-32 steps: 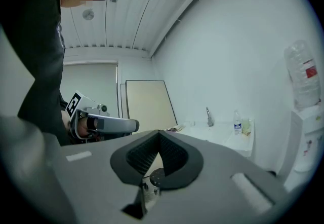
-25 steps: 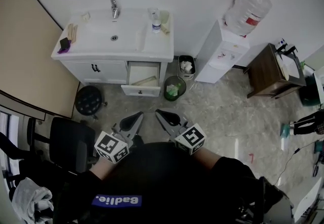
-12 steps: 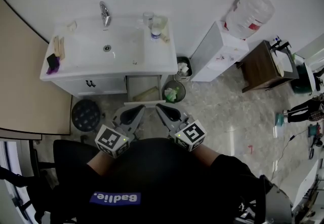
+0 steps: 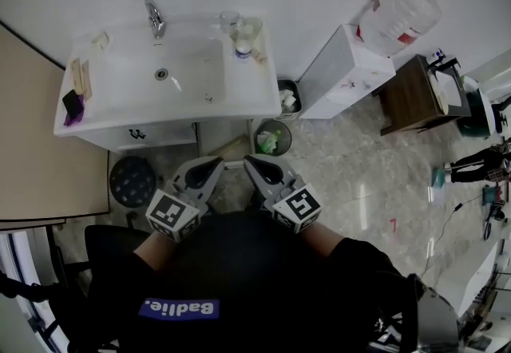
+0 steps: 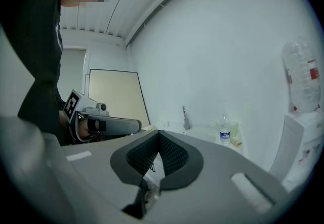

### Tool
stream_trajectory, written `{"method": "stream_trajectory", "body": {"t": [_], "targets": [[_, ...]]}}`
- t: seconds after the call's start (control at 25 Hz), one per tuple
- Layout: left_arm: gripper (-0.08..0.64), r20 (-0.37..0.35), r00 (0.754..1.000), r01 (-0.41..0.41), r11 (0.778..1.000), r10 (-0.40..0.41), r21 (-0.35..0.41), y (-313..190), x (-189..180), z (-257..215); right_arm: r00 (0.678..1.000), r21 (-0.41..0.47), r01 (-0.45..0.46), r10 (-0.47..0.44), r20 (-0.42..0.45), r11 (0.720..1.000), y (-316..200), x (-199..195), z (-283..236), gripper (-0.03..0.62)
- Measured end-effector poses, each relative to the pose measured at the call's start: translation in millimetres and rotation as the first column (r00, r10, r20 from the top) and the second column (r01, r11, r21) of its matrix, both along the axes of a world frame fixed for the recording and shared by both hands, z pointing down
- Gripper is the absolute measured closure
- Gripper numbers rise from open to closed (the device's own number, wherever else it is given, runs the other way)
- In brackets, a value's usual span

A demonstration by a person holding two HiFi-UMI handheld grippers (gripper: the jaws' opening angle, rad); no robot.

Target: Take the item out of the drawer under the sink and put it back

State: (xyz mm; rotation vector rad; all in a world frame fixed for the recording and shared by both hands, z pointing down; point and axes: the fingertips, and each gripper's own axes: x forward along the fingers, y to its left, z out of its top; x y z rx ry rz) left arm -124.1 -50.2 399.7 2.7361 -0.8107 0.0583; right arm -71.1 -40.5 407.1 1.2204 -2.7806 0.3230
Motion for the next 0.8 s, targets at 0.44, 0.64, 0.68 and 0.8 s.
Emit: {"method": "stream_trajectory", "body": {"t": [0.44,0.64,0.68,0.8], "targets": [[0.561,0.036,0.996,0.081,0.996,-0.079,-0.042,-29,40,28,0.998,-0.045,0.026,-0.024,0.05,0.999,-28,47,9,0.6],[0.561,0.061,0.994,0.091,0.993,-0.087,-0.068,-33,52,43,0.997,-0.066,0.036,-0.032,0.063,0.997,-32,61,20,0.6],[0.561,0.072,0.994,0.091,0.993,-0.086,-0.077,-34,55,47,0.997,-0.072,0.04,-0.036,0.064,0.997,-33,62,22,0.6],[0.561,0.11,0.991,0.082,0.993,-0.073,-0.081,-38,63,61,0.997,-0.088,0.045,-0.039,0.073,0.995,-34,68,30,0.6]]}}
